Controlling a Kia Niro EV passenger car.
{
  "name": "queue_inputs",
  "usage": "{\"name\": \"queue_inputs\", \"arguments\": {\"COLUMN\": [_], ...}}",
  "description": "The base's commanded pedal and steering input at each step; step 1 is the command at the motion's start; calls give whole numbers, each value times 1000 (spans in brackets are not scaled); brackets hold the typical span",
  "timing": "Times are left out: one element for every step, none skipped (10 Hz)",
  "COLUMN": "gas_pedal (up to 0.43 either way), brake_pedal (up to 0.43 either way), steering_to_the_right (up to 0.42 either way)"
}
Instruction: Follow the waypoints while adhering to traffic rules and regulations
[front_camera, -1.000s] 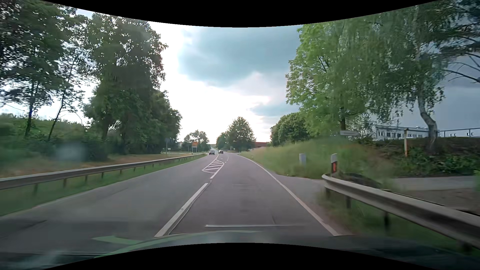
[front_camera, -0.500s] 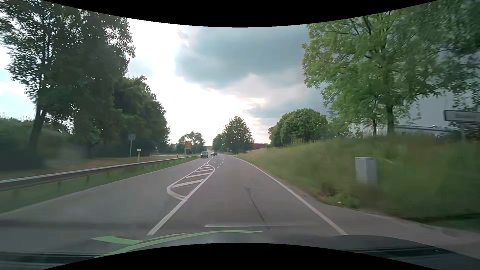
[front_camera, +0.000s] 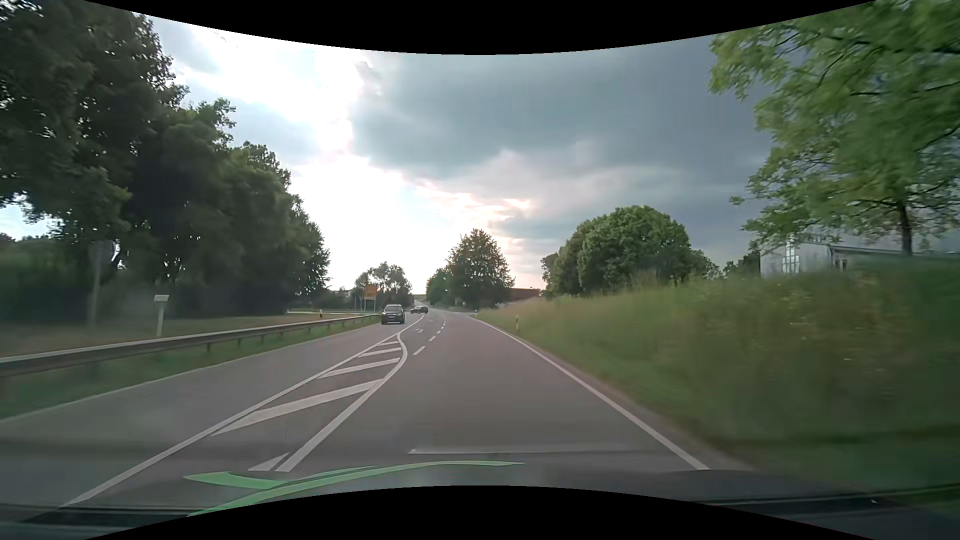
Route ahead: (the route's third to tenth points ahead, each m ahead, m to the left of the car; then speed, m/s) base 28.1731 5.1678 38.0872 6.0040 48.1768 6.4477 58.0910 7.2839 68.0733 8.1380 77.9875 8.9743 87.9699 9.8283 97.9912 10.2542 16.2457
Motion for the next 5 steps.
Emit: {"name": "queue_inputs", "arguments": {"gas_pedal": [79,79,79,79,79], "brake_pedal": [0,0,0,0,0], "steering_to_the_right": [-8,-5,-5,-5,-6]}}
